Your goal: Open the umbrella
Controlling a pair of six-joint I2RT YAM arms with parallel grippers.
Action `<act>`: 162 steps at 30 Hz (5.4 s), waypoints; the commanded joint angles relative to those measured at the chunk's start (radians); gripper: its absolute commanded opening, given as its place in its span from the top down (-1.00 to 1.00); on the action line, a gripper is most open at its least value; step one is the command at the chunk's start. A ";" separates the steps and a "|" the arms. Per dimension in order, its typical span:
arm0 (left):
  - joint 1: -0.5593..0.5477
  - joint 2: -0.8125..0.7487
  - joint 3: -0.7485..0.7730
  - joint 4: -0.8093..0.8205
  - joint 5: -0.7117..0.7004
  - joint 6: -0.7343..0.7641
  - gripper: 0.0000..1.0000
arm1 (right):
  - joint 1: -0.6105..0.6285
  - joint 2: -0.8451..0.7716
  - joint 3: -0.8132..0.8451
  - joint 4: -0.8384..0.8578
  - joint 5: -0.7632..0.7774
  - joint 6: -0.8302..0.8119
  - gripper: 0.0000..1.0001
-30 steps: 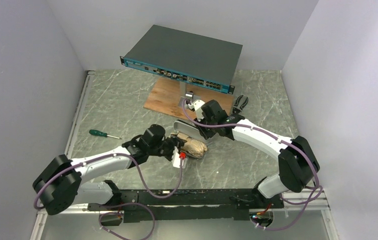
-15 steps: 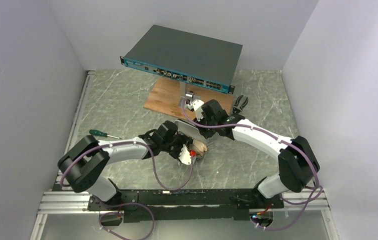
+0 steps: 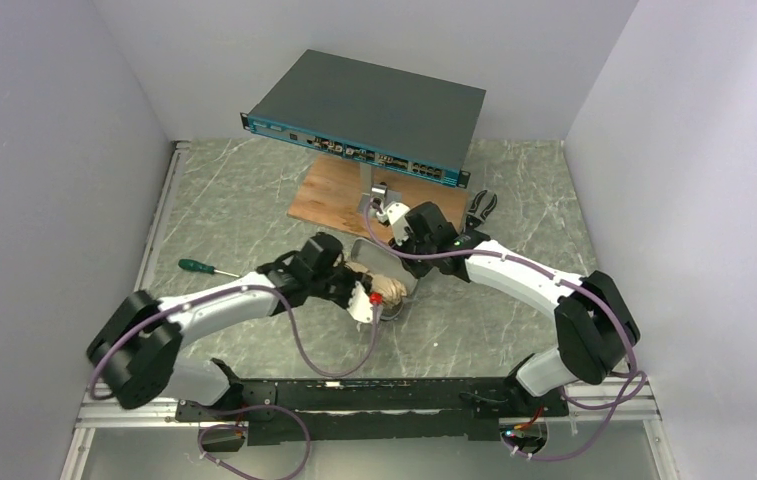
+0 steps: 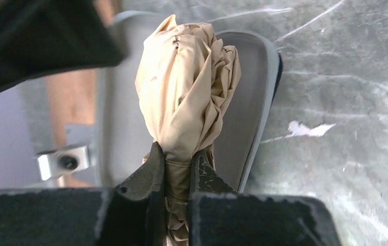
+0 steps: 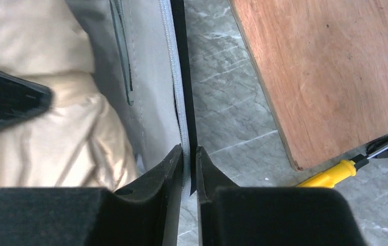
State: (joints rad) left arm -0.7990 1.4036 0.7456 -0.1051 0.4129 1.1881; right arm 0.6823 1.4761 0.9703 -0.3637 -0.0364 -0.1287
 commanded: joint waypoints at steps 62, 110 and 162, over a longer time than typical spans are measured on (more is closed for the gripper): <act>0.376 0.045 0.296 -0.267 -0.318 -0.831 1.00 | -0.136 -0.646 0.105 0.022 -0.096 0.079 -0.99; 0.238 -0.271 0.736 -0.929 0.624 -0.629 0.98 | 0.312 -0.366 0.281 -0.123 -0.448 -0.274 0.74; 0.946 -0.707 0.201 -0.809 0.482 -0.528 0.99 | -0.130 -0.663 0.185 -0.068 -0.681 0.223 1.00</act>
State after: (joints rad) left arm 0.0784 0.6689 0.9382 -0.8608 0.9508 0.5285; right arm 0.5793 0.8368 1.1515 -0.4667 -0.7113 0.0795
